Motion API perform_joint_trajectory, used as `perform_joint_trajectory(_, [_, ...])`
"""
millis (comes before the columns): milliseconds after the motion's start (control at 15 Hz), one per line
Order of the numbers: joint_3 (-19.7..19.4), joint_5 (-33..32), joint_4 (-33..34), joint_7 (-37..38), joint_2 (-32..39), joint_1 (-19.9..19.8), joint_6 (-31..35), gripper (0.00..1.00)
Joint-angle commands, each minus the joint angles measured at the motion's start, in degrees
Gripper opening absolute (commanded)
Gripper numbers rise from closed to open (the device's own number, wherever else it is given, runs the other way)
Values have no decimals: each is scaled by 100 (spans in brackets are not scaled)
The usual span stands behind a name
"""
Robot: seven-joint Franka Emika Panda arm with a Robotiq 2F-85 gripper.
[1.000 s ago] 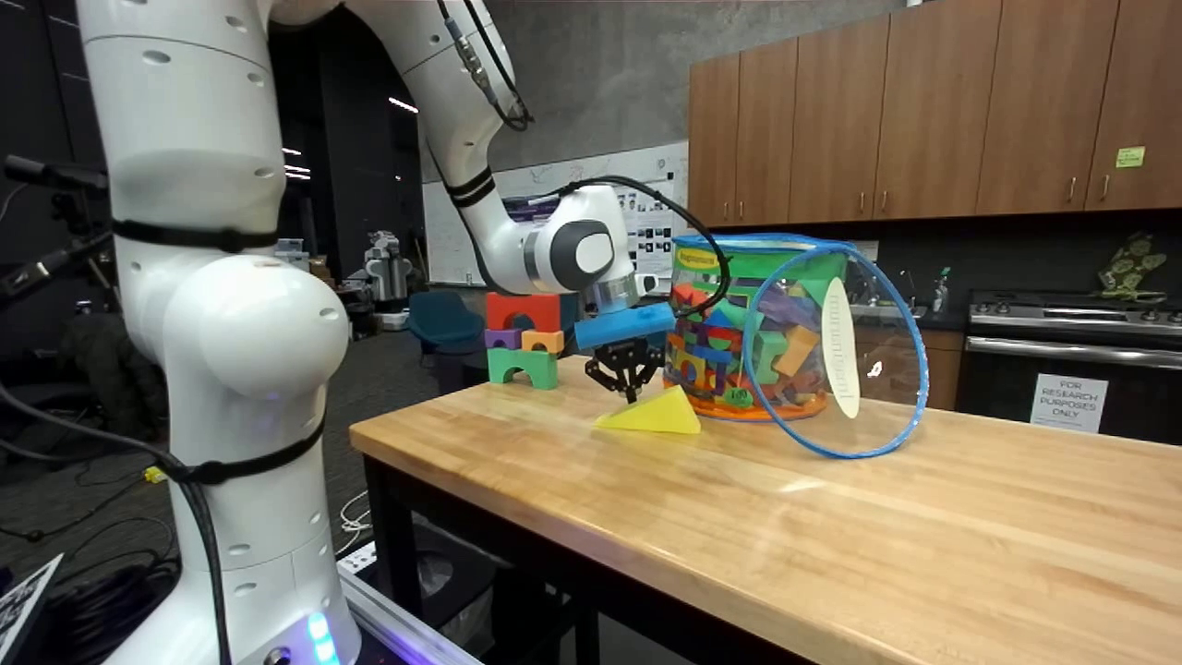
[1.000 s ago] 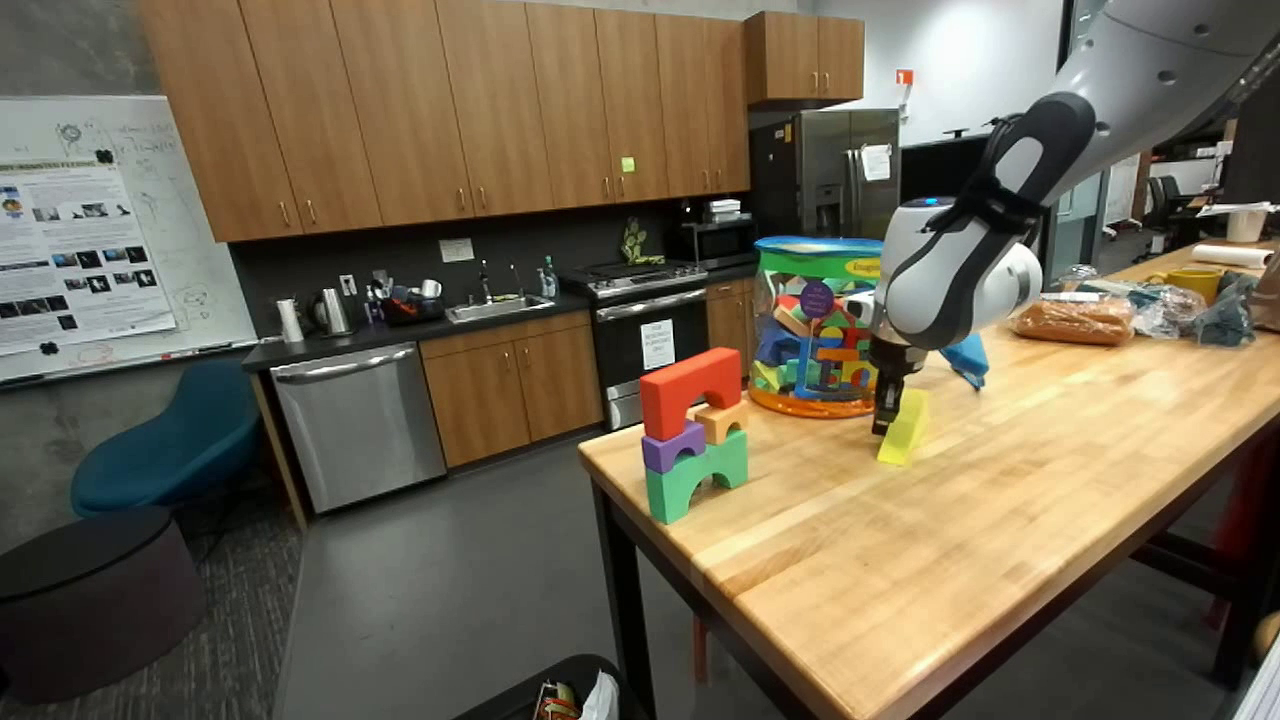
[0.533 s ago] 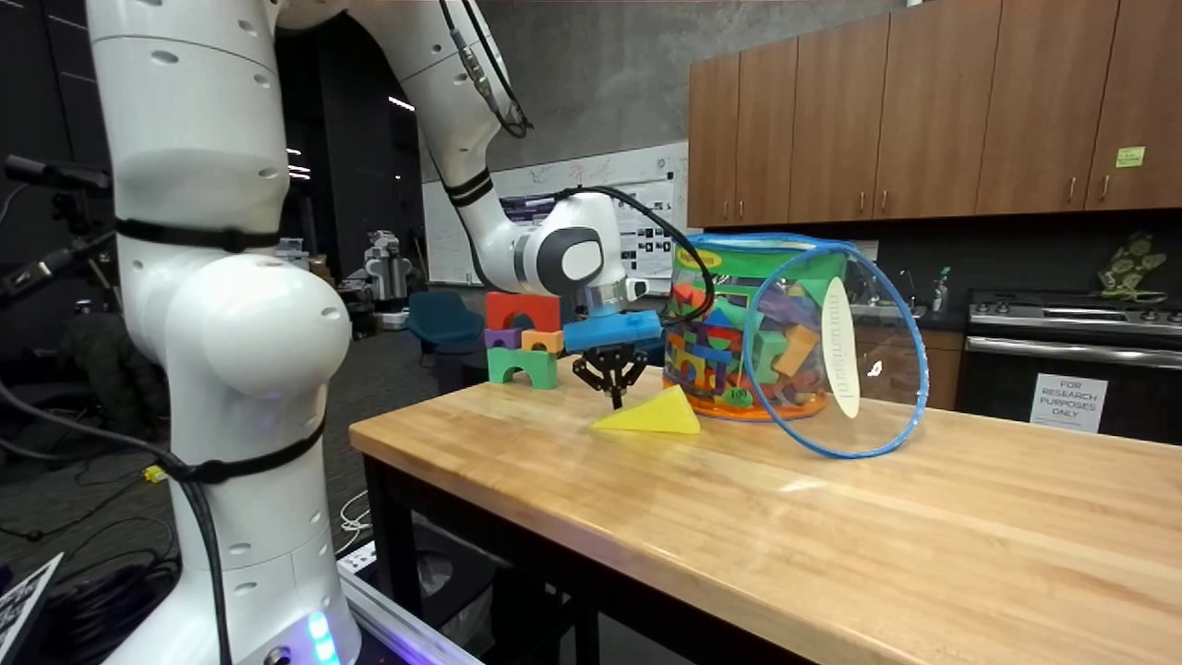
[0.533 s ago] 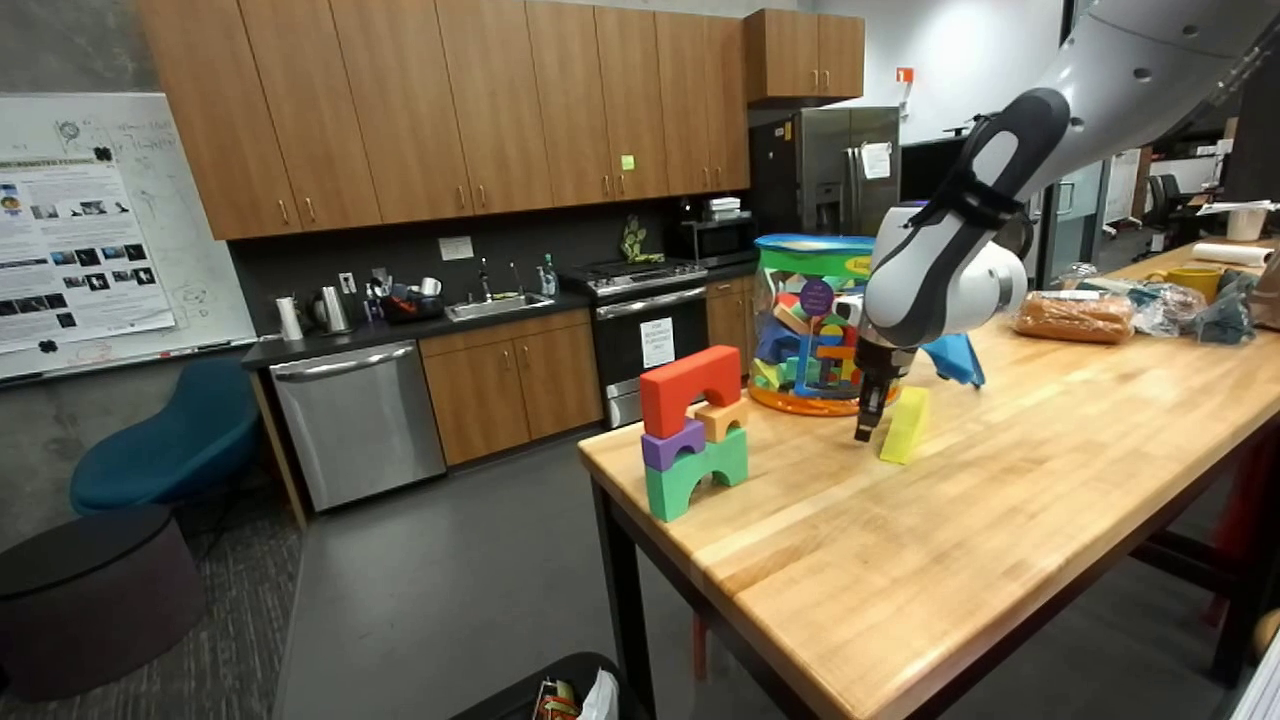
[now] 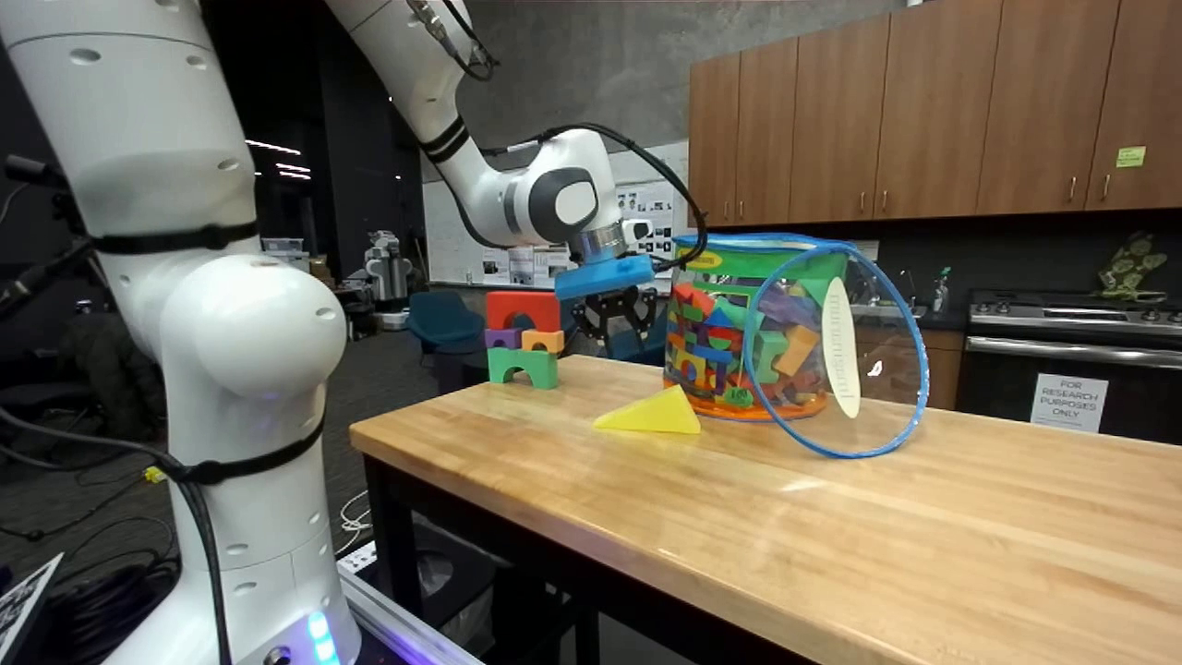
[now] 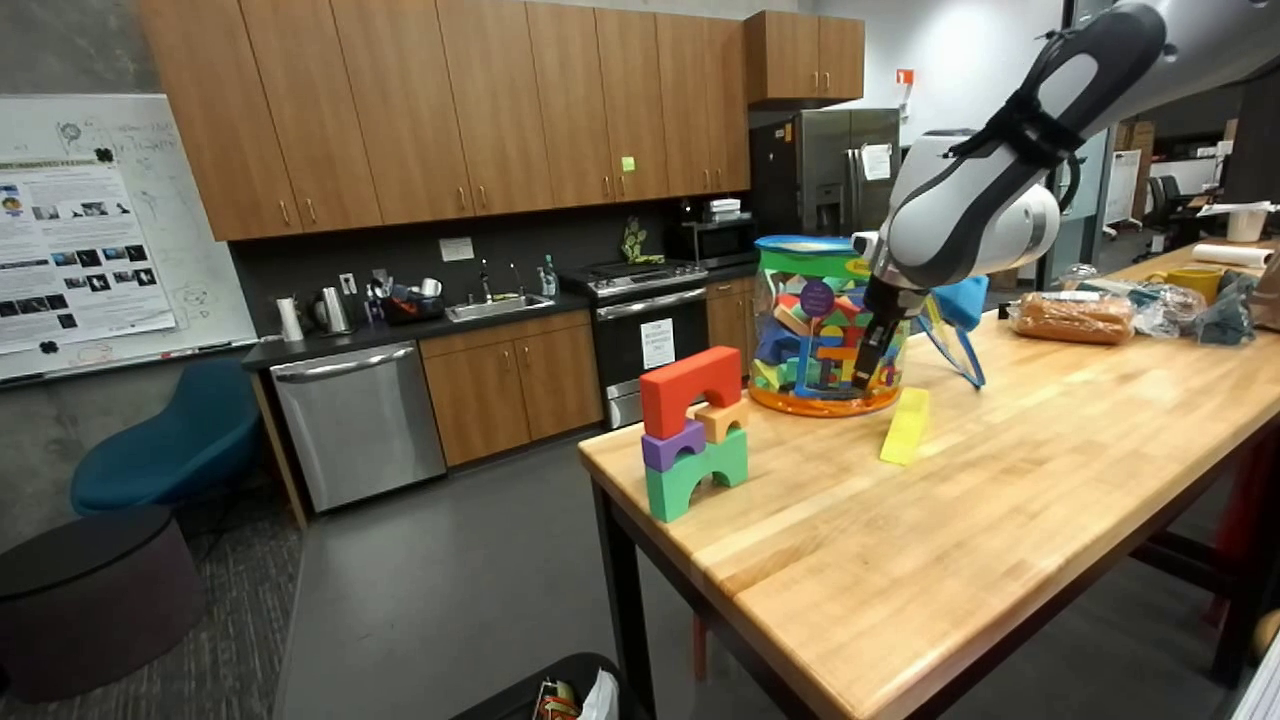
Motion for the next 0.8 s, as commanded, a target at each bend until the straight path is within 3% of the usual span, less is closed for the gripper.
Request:
perform_joint_trajectory(0, [45, -937, -145, 1484, -459, -427, -277, 85])
perform_joint_trajectory(200, [150, -1416, -182, 2568, -692, -651, -799, 100])
perform_joint_trajectory(533, [451, -1482, -264, 4293, -952, -673, -1740, 100])
perform_joint_trajectory(733, [620, -1373, -251, 5325, -905, -662, -1965, 100])
